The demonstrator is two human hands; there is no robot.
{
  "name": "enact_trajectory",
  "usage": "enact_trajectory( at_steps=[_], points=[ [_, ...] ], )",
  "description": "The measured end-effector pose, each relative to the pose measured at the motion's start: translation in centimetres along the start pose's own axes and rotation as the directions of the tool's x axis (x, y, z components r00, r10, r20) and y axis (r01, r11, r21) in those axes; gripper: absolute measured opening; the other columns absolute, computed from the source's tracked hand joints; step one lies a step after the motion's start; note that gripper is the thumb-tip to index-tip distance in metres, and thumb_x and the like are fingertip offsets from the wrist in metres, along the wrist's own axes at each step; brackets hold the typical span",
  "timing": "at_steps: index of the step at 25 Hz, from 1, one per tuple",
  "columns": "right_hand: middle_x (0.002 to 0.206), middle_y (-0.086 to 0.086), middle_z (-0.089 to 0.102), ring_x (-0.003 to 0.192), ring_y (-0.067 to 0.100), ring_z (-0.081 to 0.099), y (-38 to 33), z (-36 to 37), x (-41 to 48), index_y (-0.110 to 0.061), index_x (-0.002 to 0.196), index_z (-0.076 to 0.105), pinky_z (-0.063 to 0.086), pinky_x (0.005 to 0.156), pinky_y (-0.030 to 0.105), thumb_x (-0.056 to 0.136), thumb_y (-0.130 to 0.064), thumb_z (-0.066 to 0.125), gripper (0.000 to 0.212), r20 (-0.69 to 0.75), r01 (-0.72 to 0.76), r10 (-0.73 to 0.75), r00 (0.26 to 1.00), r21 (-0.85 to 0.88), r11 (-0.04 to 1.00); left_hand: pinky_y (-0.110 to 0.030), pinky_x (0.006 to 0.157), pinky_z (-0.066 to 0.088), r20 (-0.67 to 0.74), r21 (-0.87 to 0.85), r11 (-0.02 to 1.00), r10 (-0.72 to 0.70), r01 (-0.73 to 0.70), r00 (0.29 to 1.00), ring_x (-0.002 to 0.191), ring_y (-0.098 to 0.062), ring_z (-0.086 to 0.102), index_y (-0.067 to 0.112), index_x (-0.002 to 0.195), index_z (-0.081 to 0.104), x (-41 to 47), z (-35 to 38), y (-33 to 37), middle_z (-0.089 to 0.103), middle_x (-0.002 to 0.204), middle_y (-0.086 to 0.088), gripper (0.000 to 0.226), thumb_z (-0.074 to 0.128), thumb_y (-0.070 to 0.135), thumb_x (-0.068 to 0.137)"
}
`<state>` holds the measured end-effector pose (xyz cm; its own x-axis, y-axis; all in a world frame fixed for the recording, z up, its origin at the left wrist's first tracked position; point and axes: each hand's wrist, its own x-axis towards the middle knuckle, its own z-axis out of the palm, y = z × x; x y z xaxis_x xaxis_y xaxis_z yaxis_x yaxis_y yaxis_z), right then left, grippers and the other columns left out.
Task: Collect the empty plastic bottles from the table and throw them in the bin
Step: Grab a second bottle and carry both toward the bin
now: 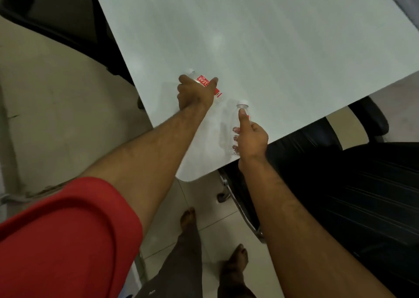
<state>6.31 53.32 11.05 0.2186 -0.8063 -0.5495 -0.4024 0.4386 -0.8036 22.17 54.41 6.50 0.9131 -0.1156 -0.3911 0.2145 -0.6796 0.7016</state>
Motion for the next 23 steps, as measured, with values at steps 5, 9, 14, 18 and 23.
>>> enact_trajectory(
  at_steps=[5, 9, 14, 18, 23],
  points=[
    [0.08, -0.002, 0.067, 0.068, 0.013, 0.06, -0.2, 0.4, 0.6, -0.019, 0.074, 0.063, 0.054, 0.066, 0.033, 0.091, -0.055, 0.06, 0.04, 0.029, -0.016, 0.016, 0.999, 0.004, 1.0, -0.037, 0.095, 0.053, 0.07, -0.036, 0.993, -0.109, 0.112, 0.992, 0.109, -0.026, 0.063, 0.011, 0.13, 0.044, 1.6, 0.5, 0.3, 0.061, 0.127, -0.009, 0.079, 0.075, 0.055, 0.072],
    [0.092, 0.004, 0.07, 0.078, 0.019, 0.062, 0.0, -0.4, -1.2, -0.02, 0.085, 0.065, 0.057, 0.07, 0.036, 0.093, -0.06, 0.053, 0.042, 0.073, -0.068, 0.067, 0.995, 0.008, 0.998, -0.032, 0.083, 0.054, 0.15, -0.058, 0.996, -0.054, 0.064, 0.987, 0.096, -0.021, 0.064, 0.013, 0.126, 0.046, -0.7, -1.2, -1.6, 0.059, 0.11, -0.002, 0.071, 0.081, 0.041, 0.071],
    [0.082, 0.007, 0.067, 0.075, 0.025, 0.063, 1.0, -2.6, -3.9, -0.014, 0.084, 0.066, 0.052, 0.064, 0.034, 0.095, -0.036, 0.047, 0.031, 0.185, -0.095, 0.088, 0.979, 0.029, 0.995, -0.03, 0.07, 0.052, 0.272, -0.396, 0.9, -0.076, 0.183, 0.959, 0.088, -0.017, 0.063, 0.017, 0.125, 0.047, -7.2, -5.3, -5.6, 0.061, 0.107, -0.003, 0.066, 0.082, 0.031, 0.072],
    [0.086, 0.014, 0.066, 0.08, 0.028, 0.063, 3.8, -6.4, -8.6, -0.01, 0.085, 0.065, 0.051, 0.071, 0.04, 0.097, -0.025, 0.05, 0.024, 0.379, -0.016, -0.012, 0.925, 0.072, 0.997, -0.029, 0.063, 0.055, 0.372, -0.624, 0.743, 0.008, 0.243, 0.928, 0.069, -0.013, 0.065, 0.01, 0.113, 0.059, -17.1, -9.0, -8.2, 0.065, 0.084, 0.0, 0.038, 0.075, 0.023, 0.081],
    [0.081, 0.013, 0.06, 0.071, 0.021, 0.058, 7.3, -12.8, -14.4, -0.004, 0.092, 0.062, 0.05, 0.059, 0.026, 0.101, -0.016, 0.049, 0.02, 0.594, 0.105, -0.178, 0.785, 0.155, 0.982, -0.032, 0.061, 0.053, 0.22, -0.789, 0.592, 0.019, 0.166, 0.975, 0.069, -0.014, 0.066, 0.01, 0.121, 0.055, -30.6, -11.3, -12.8, 0.068, 0.089, -0.002, 0.043, 0.073, 0.024, 0.084]
  ],
)
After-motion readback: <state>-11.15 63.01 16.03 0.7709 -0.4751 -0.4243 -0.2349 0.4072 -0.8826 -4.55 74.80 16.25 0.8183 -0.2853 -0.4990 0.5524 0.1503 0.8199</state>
